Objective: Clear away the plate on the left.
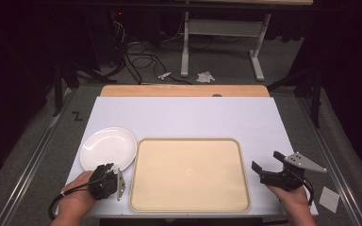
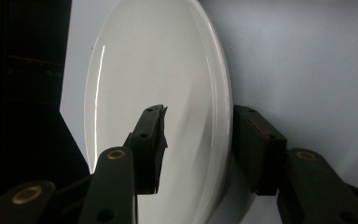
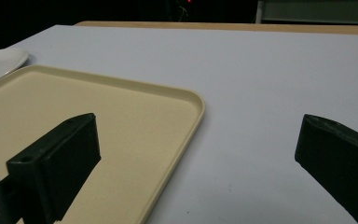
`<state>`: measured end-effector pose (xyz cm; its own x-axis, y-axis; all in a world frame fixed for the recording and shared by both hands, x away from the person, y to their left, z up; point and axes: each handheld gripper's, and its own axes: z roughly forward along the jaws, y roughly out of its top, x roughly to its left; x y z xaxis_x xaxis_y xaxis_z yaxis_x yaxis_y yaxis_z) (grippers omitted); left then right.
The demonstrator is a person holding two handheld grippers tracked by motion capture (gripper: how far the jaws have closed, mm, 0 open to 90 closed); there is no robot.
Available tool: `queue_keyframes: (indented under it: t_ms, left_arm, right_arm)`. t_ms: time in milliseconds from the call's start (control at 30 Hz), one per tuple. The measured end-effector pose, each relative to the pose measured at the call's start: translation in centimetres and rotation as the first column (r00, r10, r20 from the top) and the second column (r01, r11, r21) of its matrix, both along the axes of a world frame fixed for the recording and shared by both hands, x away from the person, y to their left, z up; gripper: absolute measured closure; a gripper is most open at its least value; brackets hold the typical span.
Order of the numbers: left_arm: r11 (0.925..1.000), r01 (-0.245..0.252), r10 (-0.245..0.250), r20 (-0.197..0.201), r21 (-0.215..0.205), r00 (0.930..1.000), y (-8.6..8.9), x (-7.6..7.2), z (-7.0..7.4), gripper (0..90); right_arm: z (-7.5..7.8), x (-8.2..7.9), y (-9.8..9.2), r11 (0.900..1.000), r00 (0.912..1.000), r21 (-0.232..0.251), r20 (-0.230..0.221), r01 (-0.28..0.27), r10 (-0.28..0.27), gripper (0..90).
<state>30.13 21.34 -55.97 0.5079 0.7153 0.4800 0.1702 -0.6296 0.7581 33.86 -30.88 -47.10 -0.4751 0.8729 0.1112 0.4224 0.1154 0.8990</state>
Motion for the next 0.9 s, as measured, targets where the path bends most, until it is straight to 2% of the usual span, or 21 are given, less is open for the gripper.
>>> queue_keyframes:
  t_ms: [167, 233, 500, 633, 800, 900]
  left_arm:
    - [0.9998, -0.016, 0.016, 0.007, -0.009, 0.9999, -0.04, 0.29, 0.01, 52.5]
    - [0.9993, -0.033, 0.033, 0.017, -0.019, 0.9993, -0.05, 0.57, 0.04, 49.2]
    - [0.9995, -0.025, 0.026, 0.022, -0.016, 0.9994, 0.0, 0.59, -0.03, 48.7]
    - [0.9997, -0.014, 0.014, 0.008, -0.019, 0.9999, 0.0, 0.46, -0.08, 54.1]
    - [0.9999, -0.003, 0.002, -0.029, -0.013, 0.9996, -0.08, 0.18, -0.15, 66.7]
    - [1.0, 0.004, -0.004, -0.036, -0.008, 0.9993, -0.15, 0.11, -0.21, 73.3]
  right_arm:
    - [-0.18, 0.16, -0.1, 1.0, 1.0, 0.007, -0.008, -0.001, 0.001, 0.7]
    - [-0.31, 0.21, -0.24, 1.0, 0.9996, 0.026, -0.027, 0.007, -0.006, 0.7]
    - [-0.41, 0.33, -0.4, 0.999, 0.9997, 0.036, -0.026, 0.004, -0.003, 0.7]
    - [-0.33, 0.27, -0.29, 0.999, 0.9997, 0.036, -0.022, -0.003, 0.004, 0.7]
    - [-0.33, 0.26, -0.33, 0.999, 0.9998, 0.035, -0.021, -0.005, 0.006, 0.8]
    - [-0.31, 0.26, -0.37, 0.999, 0.9998, 0.035, -0.021, -0.005, 0.006, 0.8]
